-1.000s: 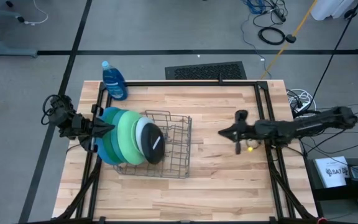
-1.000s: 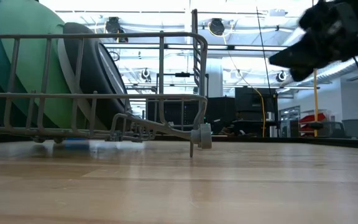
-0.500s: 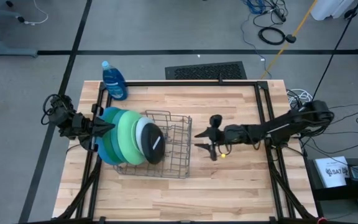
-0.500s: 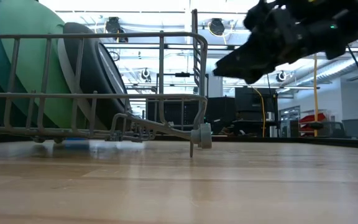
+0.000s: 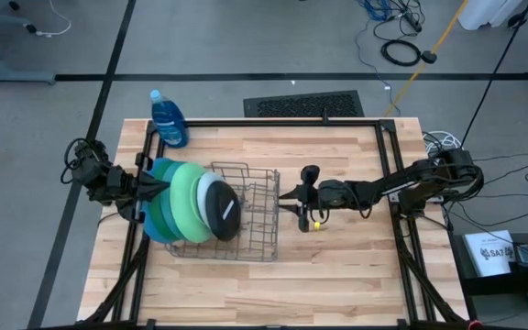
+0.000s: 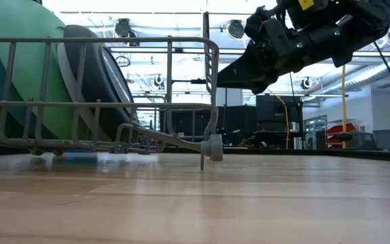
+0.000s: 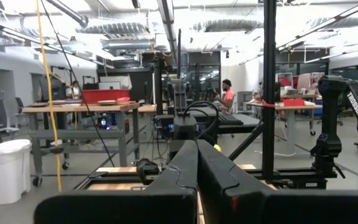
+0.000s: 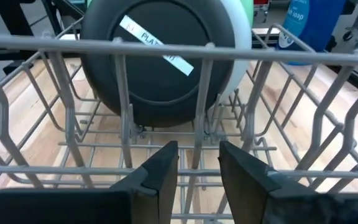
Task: Sort dishes
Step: Move the gray dish rack to the center of the table, then return to Home Position
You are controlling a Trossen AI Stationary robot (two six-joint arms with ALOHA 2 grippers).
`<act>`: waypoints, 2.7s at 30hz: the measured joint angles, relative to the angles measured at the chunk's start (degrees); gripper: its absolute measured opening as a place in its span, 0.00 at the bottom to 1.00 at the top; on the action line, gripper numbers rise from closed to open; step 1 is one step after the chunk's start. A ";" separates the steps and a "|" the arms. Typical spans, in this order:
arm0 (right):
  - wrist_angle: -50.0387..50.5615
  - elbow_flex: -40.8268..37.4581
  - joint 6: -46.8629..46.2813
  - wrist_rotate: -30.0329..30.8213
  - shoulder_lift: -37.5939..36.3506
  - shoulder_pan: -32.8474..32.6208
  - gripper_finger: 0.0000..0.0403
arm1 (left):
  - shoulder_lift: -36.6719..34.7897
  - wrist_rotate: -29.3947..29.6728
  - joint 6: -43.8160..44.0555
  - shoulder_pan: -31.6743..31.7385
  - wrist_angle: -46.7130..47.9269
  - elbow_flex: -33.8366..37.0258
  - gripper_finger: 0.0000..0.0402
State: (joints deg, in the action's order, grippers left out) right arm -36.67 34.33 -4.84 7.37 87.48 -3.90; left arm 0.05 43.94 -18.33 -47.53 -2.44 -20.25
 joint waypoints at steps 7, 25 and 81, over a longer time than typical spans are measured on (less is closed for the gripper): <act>-0.32 0.00 0.17 -0.41 0.00 0.13 0.27 | 0.00 0.00 -0.20 0.00 0.02 -0.02 0.00; 0.05 6.56 1.21 -1.60 8.35 1.05 0.13 | -0.02 -0.07 0.48 0.00 0.07 -0.09 0.00; 60.43 6.34 4.25 -1.09 -30.07 1.55 0.51 | 0.07 1.25 19.61 -0.02 20.33 -0.04 0.00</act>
State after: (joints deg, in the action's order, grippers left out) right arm 23.75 40.66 -0.59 6.28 57.42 -2.35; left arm 0.12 45.19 1.28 -47.55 17.89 -20.29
